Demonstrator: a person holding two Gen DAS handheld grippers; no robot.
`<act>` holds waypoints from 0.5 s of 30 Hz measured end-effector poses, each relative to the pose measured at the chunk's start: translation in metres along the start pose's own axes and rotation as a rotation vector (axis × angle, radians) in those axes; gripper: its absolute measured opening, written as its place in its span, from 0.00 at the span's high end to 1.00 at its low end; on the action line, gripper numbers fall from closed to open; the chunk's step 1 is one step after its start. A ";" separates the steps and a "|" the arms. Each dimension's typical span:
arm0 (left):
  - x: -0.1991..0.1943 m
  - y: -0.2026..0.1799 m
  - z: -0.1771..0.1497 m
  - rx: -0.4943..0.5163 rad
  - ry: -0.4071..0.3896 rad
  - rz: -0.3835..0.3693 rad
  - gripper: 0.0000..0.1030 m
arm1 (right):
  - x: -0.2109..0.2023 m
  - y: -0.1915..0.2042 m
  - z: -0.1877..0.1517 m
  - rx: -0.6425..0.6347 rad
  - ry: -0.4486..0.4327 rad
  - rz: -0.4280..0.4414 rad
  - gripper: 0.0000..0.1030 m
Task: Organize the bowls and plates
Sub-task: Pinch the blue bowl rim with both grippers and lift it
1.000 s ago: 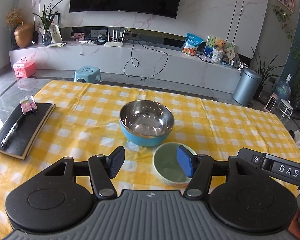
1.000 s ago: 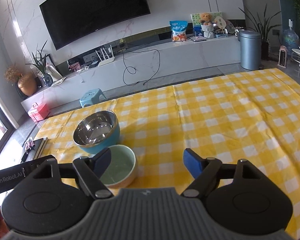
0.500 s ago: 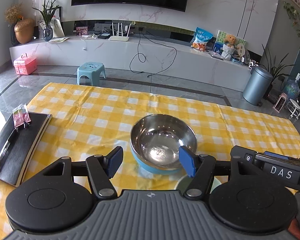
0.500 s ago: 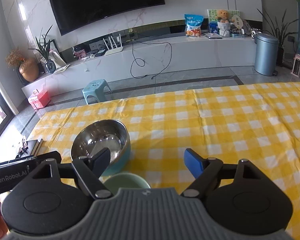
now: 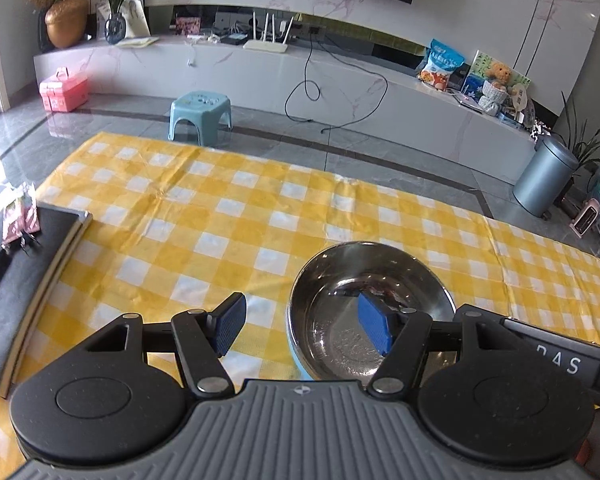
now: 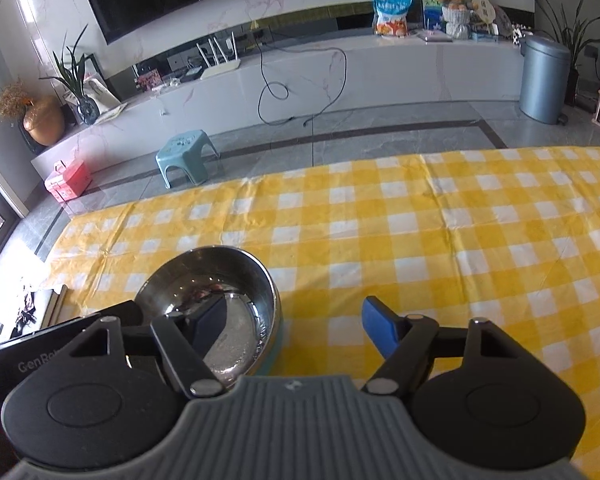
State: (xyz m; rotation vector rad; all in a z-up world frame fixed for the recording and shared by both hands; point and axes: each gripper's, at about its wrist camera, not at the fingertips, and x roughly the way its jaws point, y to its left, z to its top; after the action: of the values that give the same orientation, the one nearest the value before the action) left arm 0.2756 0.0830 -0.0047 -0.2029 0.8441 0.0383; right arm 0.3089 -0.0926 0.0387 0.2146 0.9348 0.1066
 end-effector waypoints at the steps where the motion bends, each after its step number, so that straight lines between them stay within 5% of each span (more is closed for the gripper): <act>1: 0.004 0.001 -0.001 -0.004 0.012 -0.001 0.27 | 0.004 0.000 0.000 0.002 0.010 0.001 0.31; 9: 0.027 0.006 -0.010 -0.026 0.078 -0.011 0.32 | 0.027 0.007 -0.006 -0.003 0.085 0.008 0.51; 15: 0.037 0.005 -0.013 -0.020 0.112 -0.023 0.61 | 0.041 0.008 -0.013 0.022 0.142 0.033 0.76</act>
State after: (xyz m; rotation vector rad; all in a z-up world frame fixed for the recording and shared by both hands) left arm 0.2903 0.0834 -0.0419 -0.2354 0.9535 0.0135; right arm 0.3231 -0.0758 0.0009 0.2453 1.0746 0.1434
